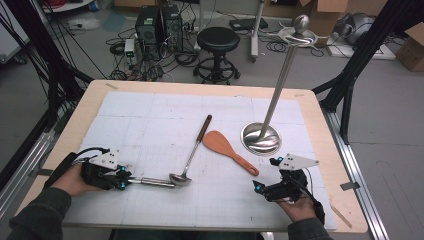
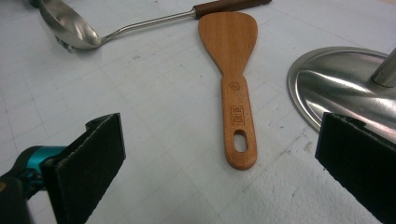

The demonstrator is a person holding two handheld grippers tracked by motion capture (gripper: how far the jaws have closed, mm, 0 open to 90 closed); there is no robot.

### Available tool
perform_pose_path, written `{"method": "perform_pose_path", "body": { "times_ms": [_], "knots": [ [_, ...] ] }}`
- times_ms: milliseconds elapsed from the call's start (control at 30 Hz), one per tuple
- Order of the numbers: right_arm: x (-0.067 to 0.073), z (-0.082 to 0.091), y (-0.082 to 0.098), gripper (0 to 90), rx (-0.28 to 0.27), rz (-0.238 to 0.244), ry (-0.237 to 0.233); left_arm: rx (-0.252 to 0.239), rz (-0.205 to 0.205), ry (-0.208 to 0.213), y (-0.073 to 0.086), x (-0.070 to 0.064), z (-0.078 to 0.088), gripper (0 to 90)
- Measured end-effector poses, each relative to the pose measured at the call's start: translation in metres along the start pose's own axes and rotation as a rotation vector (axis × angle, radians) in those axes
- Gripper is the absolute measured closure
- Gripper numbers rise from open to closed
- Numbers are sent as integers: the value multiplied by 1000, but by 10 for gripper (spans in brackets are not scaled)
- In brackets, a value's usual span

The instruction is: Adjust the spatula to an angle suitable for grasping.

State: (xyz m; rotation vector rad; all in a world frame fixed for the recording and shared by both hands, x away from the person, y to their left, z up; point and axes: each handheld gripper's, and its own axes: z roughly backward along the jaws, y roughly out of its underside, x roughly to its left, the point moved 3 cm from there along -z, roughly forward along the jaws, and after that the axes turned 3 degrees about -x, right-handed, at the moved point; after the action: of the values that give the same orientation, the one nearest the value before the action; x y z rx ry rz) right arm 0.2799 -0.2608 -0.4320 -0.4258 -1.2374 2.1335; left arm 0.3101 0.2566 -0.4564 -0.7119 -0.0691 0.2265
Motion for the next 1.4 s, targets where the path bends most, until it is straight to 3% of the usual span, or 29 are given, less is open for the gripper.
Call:
{"method": "perform_pose_path", "body": {
  "times_ms": [233, 433, 600, 667, 767, 867, 1067, 1233, 1400],
  "knots": [
    [0, 1, 0, 2, -4, 1, 1, -1, 25, -30, 10, 3, 9, 663],
    [-1, 0, 0, 2, -3, -4, 2, 8, 107, -100, 17, 9, 16, 727],
    [0, -1, 0, 2, 1, -6, -2, 10, 109, -104, 16, 9, 15, 732],
    [0, -2, 0, 2, 3, -4, -1, 11, 131, -102, 16, 9, 15, 725],
    [0, -3, 0, 2, 4, -4, -4, 18, 127, -102, 15, 10, 14, 727],
    [0, -3, -1, 2, 2, -2, -4, 31, 93, -120, 12, 8, 14, 740],
    [0, -3, -1, 2, -1, -7, -7, 43, 99, -142, 8, 9, 13, 746],
    [1, -4, -2, 2, -6, -6, -11, -8, 117, -153, 3, 9, 16, 747],
    [3, -7, -5, 2, -17, -17, -20, -45, 102, -152, -7, 7, 18, 747]
  ]
}}
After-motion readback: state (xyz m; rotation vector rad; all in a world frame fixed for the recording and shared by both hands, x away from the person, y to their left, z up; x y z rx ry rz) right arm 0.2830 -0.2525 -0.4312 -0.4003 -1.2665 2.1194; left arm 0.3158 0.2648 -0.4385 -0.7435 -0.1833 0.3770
